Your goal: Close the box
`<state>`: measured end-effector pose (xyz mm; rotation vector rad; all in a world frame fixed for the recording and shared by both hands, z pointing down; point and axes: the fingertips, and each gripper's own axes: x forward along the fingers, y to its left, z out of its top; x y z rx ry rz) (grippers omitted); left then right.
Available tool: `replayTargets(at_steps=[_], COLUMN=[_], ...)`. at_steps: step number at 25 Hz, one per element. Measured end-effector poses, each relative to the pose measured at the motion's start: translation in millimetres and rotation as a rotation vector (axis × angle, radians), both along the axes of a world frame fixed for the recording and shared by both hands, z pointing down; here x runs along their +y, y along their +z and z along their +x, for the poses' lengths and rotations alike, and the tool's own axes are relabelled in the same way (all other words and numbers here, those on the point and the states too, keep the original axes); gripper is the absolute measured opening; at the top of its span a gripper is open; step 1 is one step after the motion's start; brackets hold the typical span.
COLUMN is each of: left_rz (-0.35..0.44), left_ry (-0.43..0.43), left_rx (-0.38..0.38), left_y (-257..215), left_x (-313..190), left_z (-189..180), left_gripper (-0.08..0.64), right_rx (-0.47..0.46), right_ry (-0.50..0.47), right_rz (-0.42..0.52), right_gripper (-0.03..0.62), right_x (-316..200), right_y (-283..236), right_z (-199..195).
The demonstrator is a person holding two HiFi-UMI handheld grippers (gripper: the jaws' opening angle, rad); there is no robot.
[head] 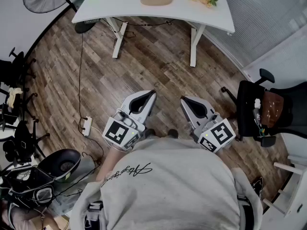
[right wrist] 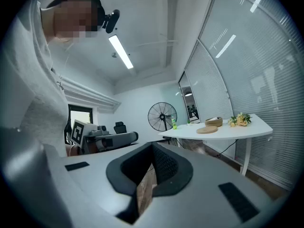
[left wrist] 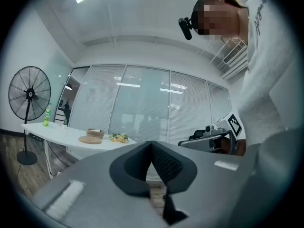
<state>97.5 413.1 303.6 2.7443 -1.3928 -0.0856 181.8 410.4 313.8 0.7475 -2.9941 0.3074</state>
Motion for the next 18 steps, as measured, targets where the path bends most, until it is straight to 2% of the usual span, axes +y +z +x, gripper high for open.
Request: replayTargets(at_steps=[10,18], left_rz=[-0.002,0.002], left_ry=[0.014,0.035], left_rx=[-0.009,-0.003], left_y=[-0.8,-3.2], left_x=[2.4,6.2], left_z=[-4.9,-3.7], left_gripper=[0.000,0.000], right_rx=[0.006,0.034], right_ry=[0.008,0.025], right_rz=[-0.010,0.019], right_gripper=[0.003,0.003], right_x=[2.1,4.9], right_y=[1.5,0.3], right_z=[-4.5,-7.9])
